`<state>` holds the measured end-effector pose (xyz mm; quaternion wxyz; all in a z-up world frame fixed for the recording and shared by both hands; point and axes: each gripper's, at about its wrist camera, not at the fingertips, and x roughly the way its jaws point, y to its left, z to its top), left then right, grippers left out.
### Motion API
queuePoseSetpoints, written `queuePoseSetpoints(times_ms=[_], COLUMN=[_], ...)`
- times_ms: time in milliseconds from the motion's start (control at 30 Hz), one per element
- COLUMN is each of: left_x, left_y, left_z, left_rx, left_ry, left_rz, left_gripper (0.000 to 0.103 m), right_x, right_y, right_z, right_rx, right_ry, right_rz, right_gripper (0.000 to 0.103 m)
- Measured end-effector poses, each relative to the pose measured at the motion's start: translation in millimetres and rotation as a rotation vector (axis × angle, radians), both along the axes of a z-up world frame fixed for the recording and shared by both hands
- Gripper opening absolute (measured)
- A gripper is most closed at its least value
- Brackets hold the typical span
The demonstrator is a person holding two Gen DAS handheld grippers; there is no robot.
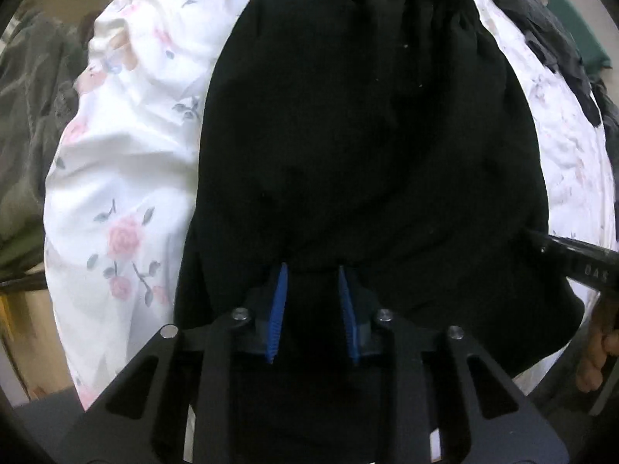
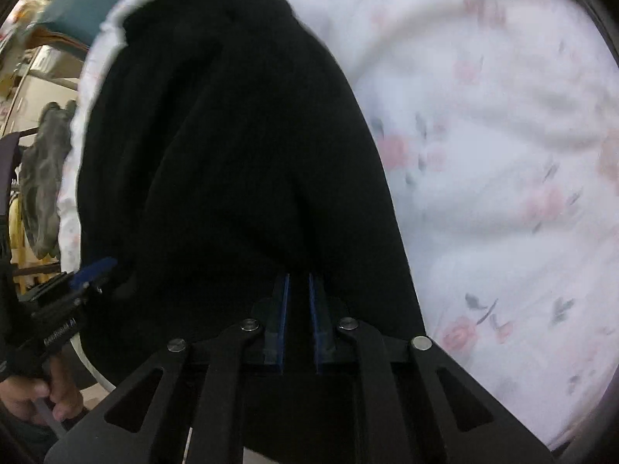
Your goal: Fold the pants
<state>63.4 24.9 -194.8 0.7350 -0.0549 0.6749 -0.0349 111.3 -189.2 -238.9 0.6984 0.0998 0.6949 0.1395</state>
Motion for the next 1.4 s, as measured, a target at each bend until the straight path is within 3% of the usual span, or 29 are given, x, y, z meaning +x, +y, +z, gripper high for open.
queuePoseSetpoints(times_ms=[100, 200, 300, 367, 467, 533, 700, 767, 867, 1000, 1100, 1133, 1200, 1300, 1367, 1400], left_x=[9.3, 26.4, 65.7, 97.4, 142.0, 166.5, 211.9, 223.1, 227.5, 226.3, 218.7, 213.9, 203.7, 196.3, 197.8, 199.5], left_y=[3.8, -0.2, -2.2, -2.4, -11.3, -22.0, -16.3, -9.0, -1.2, -9.0, -4.8, -0.8, 6.3, 13.6, 12.6, 10.9], left_z=[27.2, 71.1, 90.8, 86.6, 65.9, 52.9, 8.1, -6.6, -16.5, -14.1, -1.4, 5.7, 20.7, 39.3, 40.3, 37.0], left_rx=[-0.025, -0.018, -0.048, -0.086, -0.123, -0.117, -0.129, -0.156, -0.201, -0.169, -0.186, -0.197, -0.224, -0.168, -0.087, -0.038], left_ry=[0.002, -0.111, -0.201, -0.220, -0.220, -0.199, -0.131, -0.095, -0.082, -0.094, -0.093, -0.092, -0.115, -0.210, -0.231, -0.231], left_rz=[0.005, -0.065, -0.078, -0.063, -0.049, -0.049, 0.082, 0.101, 0.148, 0.117, 0.142, 0.148, 0.136, 0.084, 0.034, -0.003], left_gripper=[0.022, 0.022, 0.022, 0.022, 0.011, 0.011, 0.010, 0.009, 0.009, 0.010, 0.015, 0.021, 0.056, 0.068, 0.069, 0.069], right_x=[7.7, 30.6, 71.0, 103.7, 142.4, 157.2, 191.7, 203.2, 211.0, 211.5, 209.0, 206.0, 201.4, 194.7, 195.6, 196.7], right_y=[-10.3, -18.1, -22.7, -17.2, 3.3, 19.5, 29.5, 28.0, 24.8, 24.3, 14.5, 10.3, 1.8, -10.5, -18.1, -19.3], right_z=[15.0, 52.5, 81.7, 87.8, 75.0, 53.7, 4.4, -5.2, -12.2, -13.3, -2.9, 3.8, 15.2, 33.7, 41.4, 42.5], right_rx=[0.053, 0.065, 0.143, 0.202, 0.307, 0.285, 0.252, 0.262, 0.237, 0.226, 0.292, 0.311, 0.324, 0.325, 0.308, 0.299], right_ry=[0.015, -0.078, -0.163, -0.204, -0.193, -0.161, -0.112, -0.117, -0.136, -0.147, -0.126, -0.130, -0.149, -0.188, -0.195, -0.193], right_rz=[-0.028, -0.028, -0.066, -0.073, -0.046, -0.021, -0.080, -0.114, -0.100, -0.071, -0.085, -0.084, -0.072, -0.055, -0.040, -0.035], right_gripper=[0.010, 0.010, 0.010, 0.010, 0.010, 0.010, 0.005, 0.000, 0.000, 0.000, 0.000, 0.004, 0.008, 0.011, 0.032, 0.060])
